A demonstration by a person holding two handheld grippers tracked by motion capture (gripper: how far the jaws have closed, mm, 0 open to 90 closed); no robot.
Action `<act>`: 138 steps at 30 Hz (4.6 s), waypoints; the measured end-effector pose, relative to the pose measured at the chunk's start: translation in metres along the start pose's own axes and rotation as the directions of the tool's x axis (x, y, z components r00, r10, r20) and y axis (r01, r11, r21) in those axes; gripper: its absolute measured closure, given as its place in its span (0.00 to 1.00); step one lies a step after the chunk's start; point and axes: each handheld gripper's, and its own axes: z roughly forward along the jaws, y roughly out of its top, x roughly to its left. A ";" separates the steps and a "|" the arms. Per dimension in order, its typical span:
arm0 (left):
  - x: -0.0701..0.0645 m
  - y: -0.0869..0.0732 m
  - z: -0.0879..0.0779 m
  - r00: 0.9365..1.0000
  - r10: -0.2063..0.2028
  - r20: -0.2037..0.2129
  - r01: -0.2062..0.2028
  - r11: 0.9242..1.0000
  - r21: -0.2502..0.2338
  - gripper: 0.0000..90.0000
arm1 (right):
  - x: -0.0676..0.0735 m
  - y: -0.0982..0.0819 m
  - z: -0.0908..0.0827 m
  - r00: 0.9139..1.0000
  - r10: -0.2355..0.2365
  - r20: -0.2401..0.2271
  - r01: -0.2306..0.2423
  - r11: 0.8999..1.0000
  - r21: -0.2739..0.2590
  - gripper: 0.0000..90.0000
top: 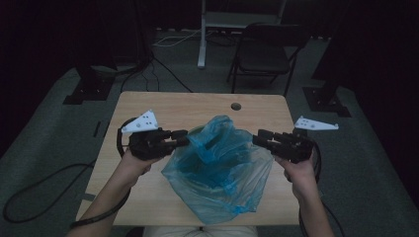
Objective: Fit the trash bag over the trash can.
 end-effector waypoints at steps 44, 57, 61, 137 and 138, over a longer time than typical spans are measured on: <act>0.087 -0.143 0.031 0.901 -0.413 -0.131 0.431 0.885 0.176 1.00 | -0.089 -0.037 0.137 0.975 0.117 0.188 -0.172 0.936 0.307 1.00; 0.080 -0.143 0.024 0.906 -0.411 -0.096 0.422 0.893 0.156 1.00 | -0.092 -0.035 0.118 0.967 0.154 0.204 -0.203 0.947 0.250 0.79; 0.077 -0.140 0.019 0.910 -0.406 -0.082 0.414 0.899 0.144 1.00 | -0.083 -0.013 0.087 0.965 0.148 0.217 -0.182 0.973 0.144 0.69; 0.078 -0.173 0.021 0.903 -0.381 -0.200 0.407 0.907 0.110 0.00 | -0.005 -0.114 -0.024 0.988 0.138 -0.064 -0.142 0.988 -0.068 0.20; 0.076 -0.172 0.019 0.909 -0.359 -0.214 0.387 0.916 0.109 0.00 | -0.005 -0.108 -0.022 0.991 0.124 -0.058 -0.129 0.988 -0.085 0.20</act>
